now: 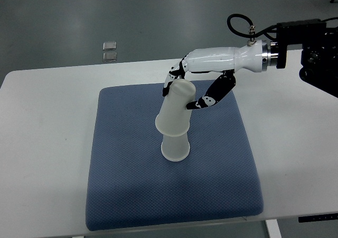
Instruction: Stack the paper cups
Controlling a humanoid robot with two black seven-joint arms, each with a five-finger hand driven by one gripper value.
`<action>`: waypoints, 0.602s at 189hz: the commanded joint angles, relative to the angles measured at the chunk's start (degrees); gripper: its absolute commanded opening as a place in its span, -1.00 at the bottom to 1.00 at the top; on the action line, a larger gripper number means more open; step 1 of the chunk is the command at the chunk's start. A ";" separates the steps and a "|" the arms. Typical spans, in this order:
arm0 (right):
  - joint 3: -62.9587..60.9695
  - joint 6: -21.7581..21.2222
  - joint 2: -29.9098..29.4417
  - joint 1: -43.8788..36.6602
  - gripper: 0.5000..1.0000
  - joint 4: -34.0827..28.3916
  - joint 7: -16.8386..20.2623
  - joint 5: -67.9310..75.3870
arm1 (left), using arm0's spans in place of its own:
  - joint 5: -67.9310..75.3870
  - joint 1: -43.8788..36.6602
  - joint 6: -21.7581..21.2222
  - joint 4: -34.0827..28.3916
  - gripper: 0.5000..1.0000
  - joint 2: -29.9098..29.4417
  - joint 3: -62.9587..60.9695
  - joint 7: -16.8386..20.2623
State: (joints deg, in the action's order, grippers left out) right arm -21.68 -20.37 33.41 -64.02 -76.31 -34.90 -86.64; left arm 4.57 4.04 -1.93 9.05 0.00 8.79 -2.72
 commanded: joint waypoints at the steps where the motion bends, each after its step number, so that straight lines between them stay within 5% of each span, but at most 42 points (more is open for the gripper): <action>1: 1.20 1.91 -0.63 0.12 -1.00 0.11 0.01 -1.34 | 0.00 0.00 0.00 0.01 1.00 0.00 0.00 0.00; 114: 2.60 5.25 -1.07 0.12 -1.00 0.73 0.45 -5.47 | 0.00 0.00 0.00 0.01 1.00 0.00 0.00 0.00</action>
State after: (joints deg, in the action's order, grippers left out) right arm -19.07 -15.13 32.41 -63.98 -75.58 -34.45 -91.73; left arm 4.57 4.04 -1.93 9.04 0.00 8.79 -2.72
